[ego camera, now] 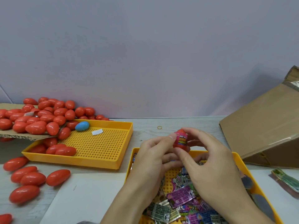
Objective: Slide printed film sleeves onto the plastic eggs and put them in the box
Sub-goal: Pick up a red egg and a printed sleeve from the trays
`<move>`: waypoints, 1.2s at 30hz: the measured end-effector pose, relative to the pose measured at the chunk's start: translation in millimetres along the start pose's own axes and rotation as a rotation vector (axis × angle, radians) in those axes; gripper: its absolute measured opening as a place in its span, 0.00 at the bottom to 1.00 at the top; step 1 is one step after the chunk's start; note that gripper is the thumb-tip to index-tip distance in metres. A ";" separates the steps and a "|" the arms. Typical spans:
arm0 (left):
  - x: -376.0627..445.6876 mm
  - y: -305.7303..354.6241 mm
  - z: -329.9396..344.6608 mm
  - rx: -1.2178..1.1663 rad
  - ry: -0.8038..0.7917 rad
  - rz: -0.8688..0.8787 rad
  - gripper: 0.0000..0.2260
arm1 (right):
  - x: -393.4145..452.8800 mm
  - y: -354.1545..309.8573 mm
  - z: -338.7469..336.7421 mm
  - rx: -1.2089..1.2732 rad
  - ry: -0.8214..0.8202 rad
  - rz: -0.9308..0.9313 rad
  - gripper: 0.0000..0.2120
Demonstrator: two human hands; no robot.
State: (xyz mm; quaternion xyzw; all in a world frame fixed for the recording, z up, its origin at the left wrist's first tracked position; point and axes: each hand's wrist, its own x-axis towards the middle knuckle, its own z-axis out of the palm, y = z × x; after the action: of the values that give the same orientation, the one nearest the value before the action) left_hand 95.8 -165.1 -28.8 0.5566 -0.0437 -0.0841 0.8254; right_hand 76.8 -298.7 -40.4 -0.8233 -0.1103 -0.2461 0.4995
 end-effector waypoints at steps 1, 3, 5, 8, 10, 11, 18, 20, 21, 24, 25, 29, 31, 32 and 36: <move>-0.1 -0.1 0.8 0.022 -0.004 0.007 0.15 | 0.1 0.3 -0.1 -0.012 -0.006 0.000 0.18; 0.1 -0.8 1.5 0.055 -0.005 0.011 0.15 | 0.3 0.1 0.3 -0.030 -0.013 0.005 0.18; 0.0 -1.1 1.5 0.091 -0.004 0.021 0.13 | -0.7 -1.8 0.9 -0.036 0.003 0.012 0.19; -1.9 -0.5 0.1 0.206 0.026 0.080 0.13 | -3.9 -9.2 2.5 -0.137 0.044 -0.005 0.21; -3.4 0.4 -0.2 0.268 0.046 0.120 0.14 | -5.7 -15.0 4.3 -0.261 0.049 -0.053 0.20; -4.0 0.4 -0.5 0.288 0.047 0.130 0.14 | -6.5 -17.3 5.1 -0.298 0.056 -0.070 0.19; -7.6 3.8 1.0 0.375 0.036 0.163 0.16 | -8.2 -23.0 8.9 -0.373 0.086 -0.012 0.10; -8.1 5.6 3.0 0.326 0.020 0.132 0.17 | -4.6 -23.2 6.0 -0.233 0.170 0.127 0.03; -7.8 6.6 3.3 0.308 0.024 0.117 0.17 | -1.9 -21.8 3.1 -0.108 0.215 0.228 0.01; -7.2 8.3 2.2 0.265 0.061 0.083 0.14 | 9.8 -16.4 -9.1 0.298 0.305 0.558 0.05; -6.9 8.8 1.7 0.253 0.068 0.080 0.14 | 17.1 -16.4 -15.5 0.447 0.331 0.626 0.08; -6.4 10.4 -0.6 0.213 0.074 0.078 0.14 | 66.8 -32.5 -68.0 0.972 0.611 0.582 0.09; -5.8 10.1 -1.1 0.217 0.070 0.074 0.13 | 94.9 -42.6 -105.4 1.030 0.776 0.515 0.13; -5.2 9.8 -1.2 0.219 0.065 0.073 0.13 | 104.8 -45.4 -120.8 1.021 0.826 0.503 0.17; -3.3 9.0 -0.9 0.227 0.069 0.082 0.14 | 101.7 -41.2 -130.9 0.841 0.678 0.631 0.20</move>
State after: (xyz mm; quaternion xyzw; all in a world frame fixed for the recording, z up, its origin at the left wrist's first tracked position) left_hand 93.5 -160.4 -20.8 0.6469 -0.0470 -0.0257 0.7607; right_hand 107.5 -400.3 93.4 -0.4251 0.2153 -0.2698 0.8367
